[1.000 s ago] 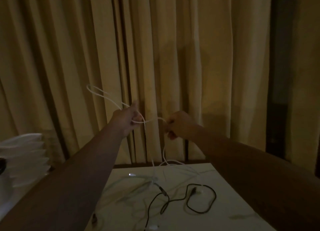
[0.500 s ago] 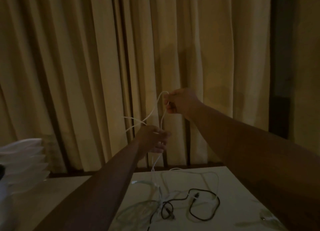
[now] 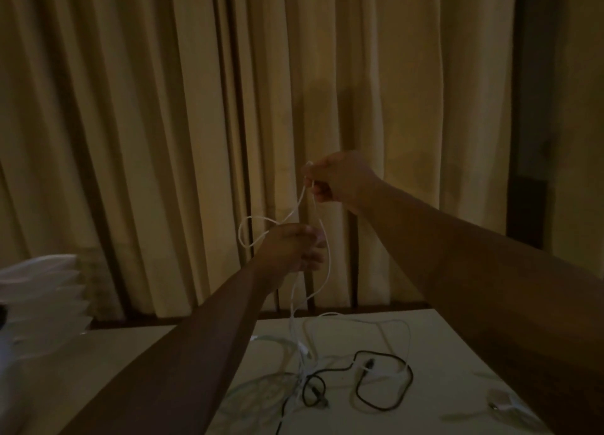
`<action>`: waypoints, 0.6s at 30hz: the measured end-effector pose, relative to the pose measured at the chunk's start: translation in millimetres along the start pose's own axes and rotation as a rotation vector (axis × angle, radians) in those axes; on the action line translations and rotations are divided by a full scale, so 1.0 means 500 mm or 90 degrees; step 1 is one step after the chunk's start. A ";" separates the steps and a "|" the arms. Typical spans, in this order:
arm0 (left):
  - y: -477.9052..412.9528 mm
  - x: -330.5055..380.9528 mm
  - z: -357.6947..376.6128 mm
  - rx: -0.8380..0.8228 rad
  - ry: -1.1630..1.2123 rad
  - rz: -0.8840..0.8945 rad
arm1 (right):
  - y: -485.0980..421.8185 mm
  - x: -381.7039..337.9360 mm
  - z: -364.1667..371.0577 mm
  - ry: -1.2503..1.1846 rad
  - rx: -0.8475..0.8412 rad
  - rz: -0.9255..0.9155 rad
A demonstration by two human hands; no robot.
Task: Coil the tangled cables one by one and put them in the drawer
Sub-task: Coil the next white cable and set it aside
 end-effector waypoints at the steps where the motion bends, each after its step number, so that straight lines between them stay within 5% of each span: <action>1: 0.004 0.001 0.004 -0.017 0.009 -0.003 | -0.001 0.002 -0.002 0.003 0.004 -0.002; 6: 0.003 -0.010 0.010 -0.042 -0.135 0.027 | -0.007 0.015 -0.005 -0.045 0.000 0.014; 9: 0.007 -0.008 0.016 -0.018 -0.083 0.044 | -0.005 0.020 -0.010 -0.082 -0.008 0.025; 14: -0.013 0.016 -0.022 0.164 0.019 0.035 | 0.018 0.070 -0.047 0.015 0.033 0.080; 18: -0.014 0.039 -0.041 0.272 0.102 0.088 | 0.102 0.172 -0.038 0.039 -0.108 0.224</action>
Point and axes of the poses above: each hand's wrist, its own y-axis away from the middle knuckle, its own z-axis out of the palm, x = y × z, the point moved 6 cm from there along -y, towards the middle knuckle, and after that the axes turned 4 degrees about x, right-handed, at the moved point
